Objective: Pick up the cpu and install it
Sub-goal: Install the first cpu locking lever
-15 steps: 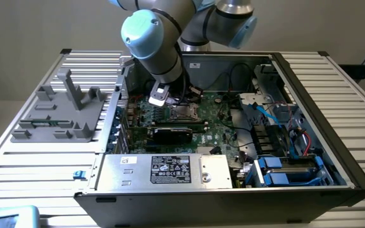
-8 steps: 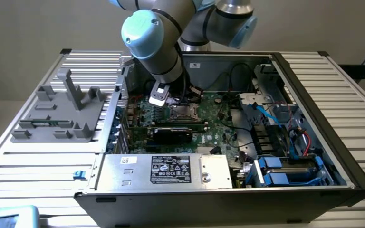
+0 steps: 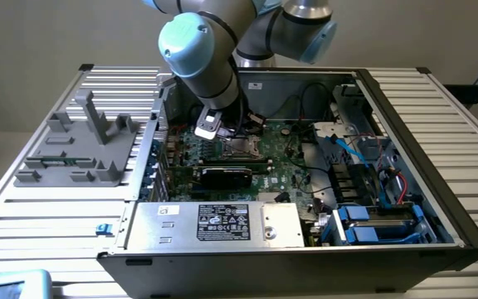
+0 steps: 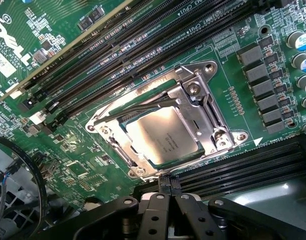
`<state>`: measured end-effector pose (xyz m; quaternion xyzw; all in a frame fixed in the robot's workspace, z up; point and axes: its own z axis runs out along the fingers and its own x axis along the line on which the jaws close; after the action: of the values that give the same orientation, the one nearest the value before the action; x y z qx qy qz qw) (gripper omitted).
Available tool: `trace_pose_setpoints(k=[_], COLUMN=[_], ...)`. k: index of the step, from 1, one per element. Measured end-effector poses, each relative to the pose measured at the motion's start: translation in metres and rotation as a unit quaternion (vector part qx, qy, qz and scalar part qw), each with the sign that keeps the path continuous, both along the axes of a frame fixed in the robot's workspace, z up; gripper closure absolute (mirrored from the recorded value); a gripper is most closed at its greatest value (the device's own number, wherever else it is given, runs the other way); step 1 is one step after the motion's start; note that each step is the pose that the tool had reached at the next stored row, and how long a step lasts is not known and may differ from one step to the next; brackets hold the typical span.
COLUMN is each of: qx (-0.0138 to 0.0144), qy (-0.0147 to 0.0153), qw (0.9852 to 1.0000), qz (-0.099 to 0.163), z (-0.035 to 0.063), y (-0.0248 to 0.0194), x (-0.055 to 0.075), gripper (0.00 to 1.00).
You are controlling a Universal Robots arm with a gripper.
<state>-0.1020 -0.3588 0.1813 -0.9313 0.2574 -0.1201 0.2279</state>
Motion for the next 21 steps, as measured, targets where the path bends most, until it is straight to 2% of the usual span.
trace_pose_setpoints(k=[21], qx=[-0.0005], qy=[0.0], qw=[1.0], qz=[0.0], z=[-0.0013], y=[0.0], x=[0.0015], gripper=[0.89])
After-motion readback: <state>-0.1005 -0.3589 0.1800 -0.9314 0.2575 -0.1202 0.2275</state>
